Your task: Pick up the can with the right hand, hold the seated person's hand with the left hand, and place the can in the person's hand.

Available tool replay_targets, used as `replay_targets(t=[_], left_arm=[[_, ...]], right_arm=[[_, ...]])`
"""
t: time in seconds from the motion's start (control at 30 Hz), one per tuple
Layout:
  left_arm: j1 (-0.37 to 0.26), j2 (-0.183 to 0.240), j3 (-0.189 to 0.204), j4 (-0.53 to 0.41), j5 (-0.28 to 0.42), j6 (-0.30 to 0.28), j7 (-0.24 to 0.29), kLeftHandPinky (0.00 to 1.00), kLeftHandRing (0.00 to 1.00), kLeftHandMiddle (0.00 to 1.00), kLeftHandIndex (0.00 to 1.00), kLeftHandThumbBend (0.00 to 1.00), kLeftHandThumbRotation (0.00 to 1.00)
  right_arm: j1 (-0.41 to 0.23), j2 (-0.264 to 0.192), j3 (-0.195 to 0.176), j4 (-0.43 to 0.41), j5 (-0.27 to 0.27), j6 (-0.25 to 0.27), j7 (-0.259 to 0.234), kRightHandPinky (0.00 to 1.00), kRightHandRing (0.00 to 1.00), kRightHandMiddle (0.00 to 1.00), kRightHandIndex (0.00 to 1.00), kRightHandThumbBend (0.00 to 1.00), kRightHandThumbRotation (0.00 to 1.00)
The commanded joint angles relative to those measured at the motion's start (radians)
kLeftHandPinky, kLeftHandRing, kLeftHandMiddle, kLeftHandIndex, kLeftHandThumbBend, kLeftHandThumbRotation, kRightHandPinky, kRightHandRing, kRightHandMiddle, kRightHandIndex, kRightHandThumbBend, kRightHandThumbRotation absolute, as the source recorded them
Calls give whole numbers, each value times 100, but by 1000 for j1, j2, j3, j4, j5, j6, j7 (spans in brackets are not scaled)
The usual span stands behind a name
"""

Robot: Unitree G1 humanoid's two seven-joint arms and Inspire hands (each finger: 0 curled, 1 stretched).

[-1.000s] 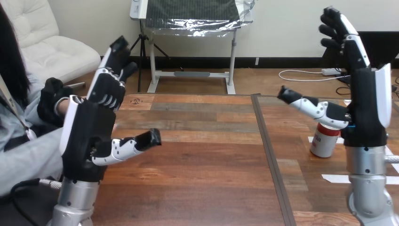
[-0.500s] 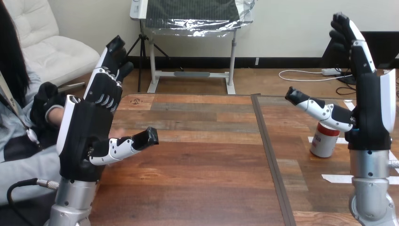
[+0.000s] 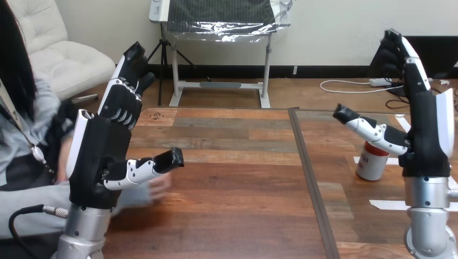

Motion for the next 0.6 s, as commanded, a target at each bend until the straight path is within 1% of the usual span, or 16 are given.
replay_targets(t=[0.0,0.1,0.17,0.23,0.4,0.5,0.57], left_arm=[[-27,2,3,-24,-3,-3,5,94,99,100,96,100,42],[-28,3,1,-21,-8,0,-1,94,99,100,96,100,42],[-31,3,1,-16,-7,-1,-3,95,99,100,96,100,42],[-33,4,1,-10,-7,-2,-5,95,99,100,96,100,42],[-30,4,2,-11,3,-1,-1,96,100,100,97,100,43],[-30,4,2,-6,4,-7,-1,96,100,100,97,100,43],[-28,6,-1,-8,-7,1,-12,96,100,100,97,100,43]], right_arm=[[-101,-24,-14,29,35,3,16,80,85,88,90,100,49],[-107,-29,-12,44,34,21,14,80,85,88,90,100,50],[-115,-27,-14,62,58,22,33,80,85,88,90,100,50],[-121,-28,-14,76,70,28,42,80,85,88,90,100,50],[-135,-35,-11,110,78,35,48,82,85,87,90,100,51],[-141,-39,-8,125,80,54,51,83,85,87,91,100,52],[-149,-37,-11,146,100,50,75,84,86,88,91,100,52]])
